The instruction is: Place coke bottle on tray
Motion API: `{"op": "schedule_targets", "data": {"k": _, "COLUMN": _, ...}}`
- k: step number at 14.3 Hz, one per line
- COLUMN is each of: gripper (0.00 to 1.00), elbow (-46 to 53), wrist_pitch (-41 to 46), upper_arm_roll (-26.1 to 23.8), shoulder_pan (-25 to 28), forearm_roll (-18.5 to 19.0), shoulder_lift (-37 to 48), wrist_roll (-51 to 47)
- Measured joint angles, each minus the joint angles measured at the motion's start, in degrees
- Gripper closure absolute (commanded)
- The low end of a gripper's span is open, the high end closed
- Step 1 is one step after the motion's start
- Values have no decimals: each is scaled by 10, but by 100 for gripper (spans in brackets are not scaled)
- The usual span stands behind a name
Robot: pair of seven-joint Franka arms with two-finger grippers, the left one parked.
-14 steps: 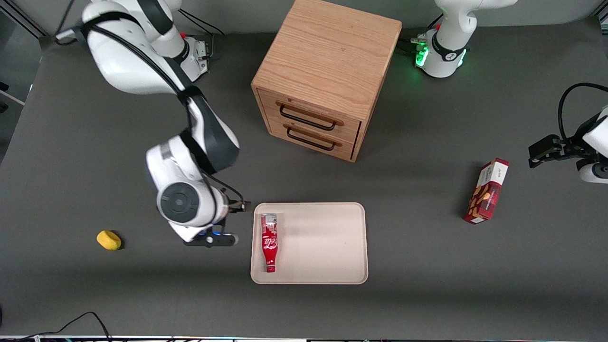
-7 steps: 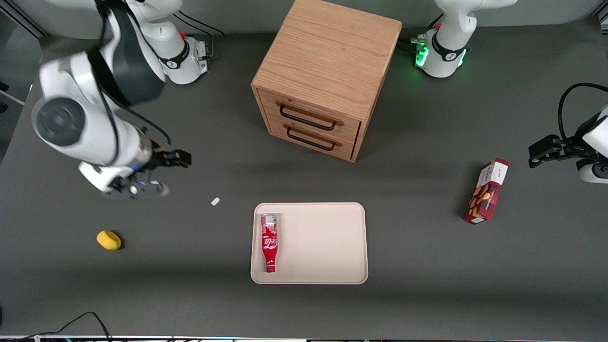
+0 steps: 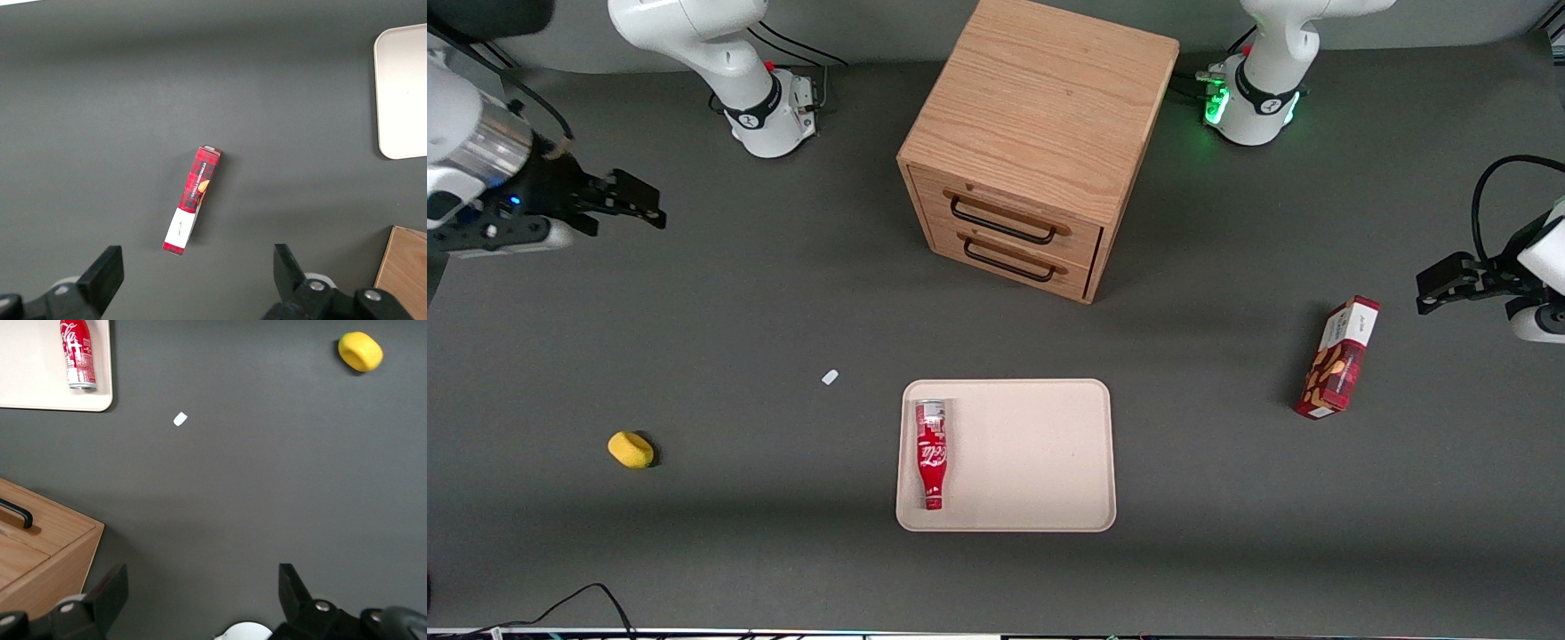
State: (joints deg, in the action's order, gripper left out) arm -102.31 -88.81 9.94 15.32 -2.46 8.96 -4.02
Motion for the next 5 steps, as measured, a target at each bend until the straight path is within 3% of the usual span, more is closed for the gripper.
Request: {"op": "schedule_targets", "data": {"k": 5, "gripper": 0, "elbow": 2, "wrist_pitch": 0, "upper_arm_roll": -10, "shoulder_pan": 4, "forearm_roll": 19, "shoulder_lift": -9, "wrist_roll": 1}}
